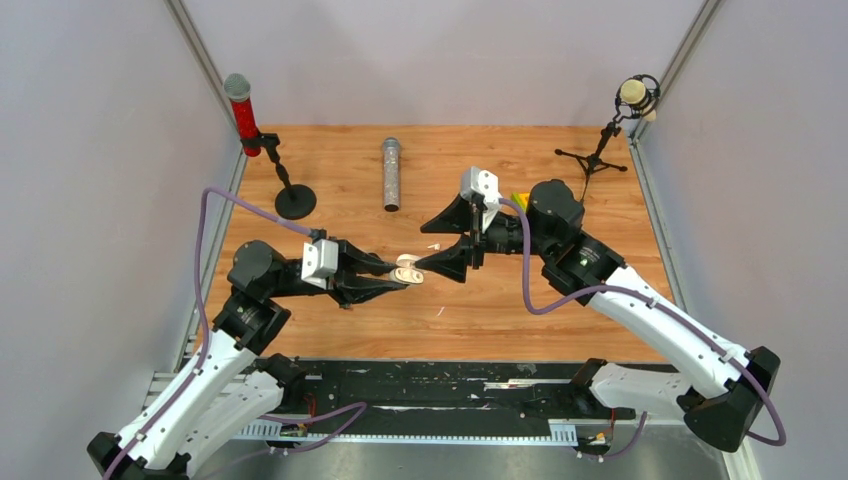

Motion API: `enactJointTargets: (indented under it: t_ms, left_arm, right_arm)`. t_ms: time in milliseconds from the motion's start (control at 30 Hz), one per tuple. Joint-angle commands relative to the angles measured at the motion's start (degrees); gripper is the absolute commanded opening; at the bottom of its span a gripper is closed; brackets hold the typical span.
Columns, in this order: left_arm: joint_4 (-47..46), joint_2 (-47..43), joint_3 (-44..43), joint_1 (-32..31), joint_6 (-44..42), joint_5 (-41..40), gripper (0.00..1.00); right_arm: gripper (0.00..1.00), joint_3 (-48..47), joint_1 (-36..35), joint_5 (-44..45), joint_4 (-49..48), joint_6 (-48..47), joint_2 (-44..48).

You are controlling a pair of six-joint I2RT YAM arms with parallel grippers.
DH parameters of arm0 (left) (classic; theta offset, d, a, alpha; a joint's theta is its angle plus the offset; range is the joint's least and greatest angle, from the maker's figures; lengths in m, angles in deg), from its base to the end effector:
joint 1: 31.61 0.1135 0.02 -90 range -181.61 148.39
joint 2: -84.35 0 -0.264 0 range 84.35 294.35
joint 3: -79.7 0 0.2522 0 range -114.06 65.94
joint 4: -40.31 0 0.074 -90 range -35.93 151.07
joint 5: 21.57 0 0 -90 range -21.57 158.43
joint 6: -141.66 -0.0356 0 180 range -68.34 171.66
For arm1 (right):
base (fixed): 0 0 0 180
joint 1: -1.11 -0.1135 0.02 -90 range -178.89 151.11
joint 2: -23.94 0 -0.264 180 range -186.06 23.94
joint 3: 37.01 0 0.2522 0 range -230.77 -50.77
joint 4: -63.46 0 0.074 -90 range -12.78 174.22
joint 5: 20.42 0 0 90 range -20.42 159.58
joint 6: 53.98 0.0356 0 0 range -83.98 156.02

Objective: Insert the wireless bluetooth earbuds into the charging case
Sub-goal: Open the charging case.

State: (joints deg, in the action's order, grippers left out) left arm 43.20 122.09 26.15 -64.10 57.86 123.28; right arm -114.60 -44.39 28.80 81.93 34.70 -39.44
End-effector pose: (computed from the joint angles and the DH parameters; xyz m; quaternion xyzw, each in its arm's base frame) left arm 0.1075 -0.1030 0.3649 0.4766 0.4566 -0.5008 0.5600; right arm 0.1564 0.1924 0.4039 -0.4905 0.5363 0.4764 0.4949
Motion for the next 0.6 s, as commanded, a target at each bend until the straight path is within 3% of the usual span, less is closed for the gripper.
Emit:
enactJointTargets:
  t_ms: [0, 300, 567]
  left_arm:
    - [-1.01, -0.65, -0.20, -0.18, -0.12, 2.82, 0.00]
    - [-1.67, -1.04, -0.38, -0.08, 0.69, 2.06, 0.00]
    - [-1.49, -0.66, 1.70, 3.32, 8.38, -4.20, 0.00]
  right_arm:
    - [0.65, -2.26, 0.68, 2.73, -3.54, 0.97, -0.17]
    - [0.64, -2.73, 1.12, 4.46, -3.57, 1.83, -2.43]
    - [0.67, -4.13, 4.38, -2.29, -3.57, 6.79, -4.17]
